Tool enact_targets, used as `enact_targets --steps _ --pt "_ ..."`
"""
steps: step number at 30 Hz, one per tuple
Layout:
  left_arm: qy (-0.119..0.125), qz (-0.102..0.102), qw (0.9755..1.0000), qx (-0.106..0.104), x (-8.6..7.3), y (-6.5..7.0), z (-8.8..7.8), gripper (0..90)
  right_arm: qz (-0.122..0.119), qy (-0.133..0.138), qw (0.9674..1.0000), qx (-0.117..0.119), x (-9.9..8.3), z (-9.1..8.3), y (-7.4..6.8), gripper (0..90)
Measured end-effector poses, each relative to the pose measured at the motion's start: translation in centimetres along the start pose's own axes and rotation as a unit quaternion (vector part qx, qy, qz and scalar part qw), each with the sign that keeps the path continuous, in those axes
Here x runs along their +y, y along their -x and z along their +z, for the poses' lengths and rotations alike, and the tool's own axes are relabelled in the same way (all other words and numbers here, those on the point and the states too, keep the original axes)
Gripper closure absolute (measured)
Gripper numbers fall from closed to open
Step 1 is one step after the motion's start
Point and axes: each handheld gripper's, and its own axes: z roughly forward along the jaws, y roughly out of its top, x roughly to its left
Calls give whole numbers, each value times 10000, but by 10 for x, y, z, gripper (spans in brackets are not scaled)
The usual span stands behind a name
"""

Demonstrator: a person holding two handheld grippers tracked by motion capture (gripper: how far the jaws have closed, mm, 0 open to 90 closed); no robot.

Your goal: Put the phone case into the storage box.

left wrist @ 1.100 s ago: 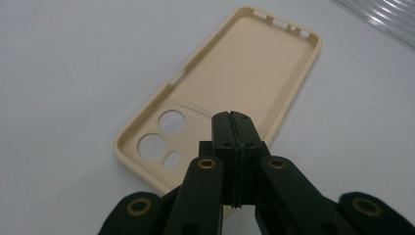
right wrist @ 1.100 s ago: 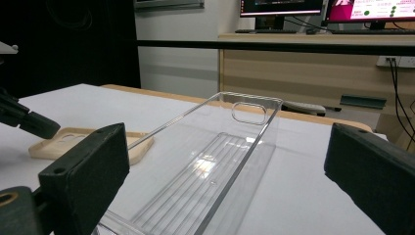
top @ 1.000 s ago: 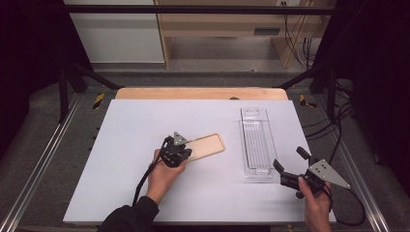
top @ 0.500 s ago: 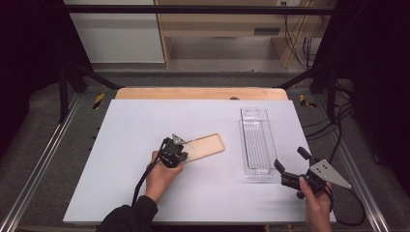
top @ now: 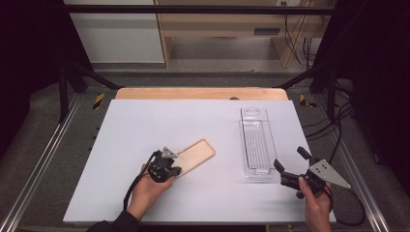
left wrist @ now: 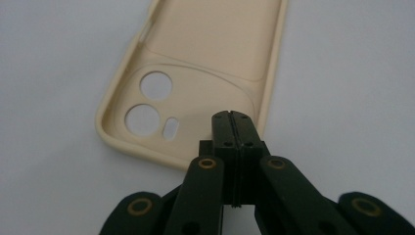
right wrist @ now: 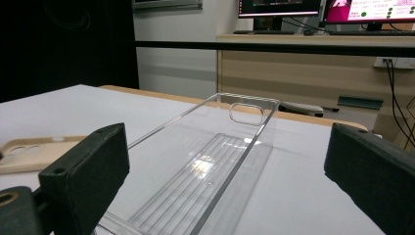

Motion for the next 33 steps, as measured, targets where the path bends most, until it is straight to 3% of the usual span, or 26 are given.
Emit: enact_targets --steps 7,10,14,22,28,31,33 --pt "95 10 9999 -72 -39 8 -28 900 -18 -10 10000 -31 -1 -2 -1 34" --pt "77 108 9999 -11 -53 12 -38 900 5 28 10000 -65 0 -2 -1 35" --pt "75 64 9999 -82 -66 12 -48 900 6 18 10000 -92 0 -1 -1 35" --pt "109 135 9998 -101 -83 11 -60 900 40 51 9999 -152 1 -2 0 35" --pt "186 162 9997 -72 -86 11 -62 900 -15 73 9998 -158 1 -2 -1 34" --pt "375 209 9991 -17 -81 11 -65 900 20 86 9998 -173 1 -4 0 32" --pt "554 305 9979 139 -74 11 -69 900 37 97 9998 -178 1 -4 2 32"
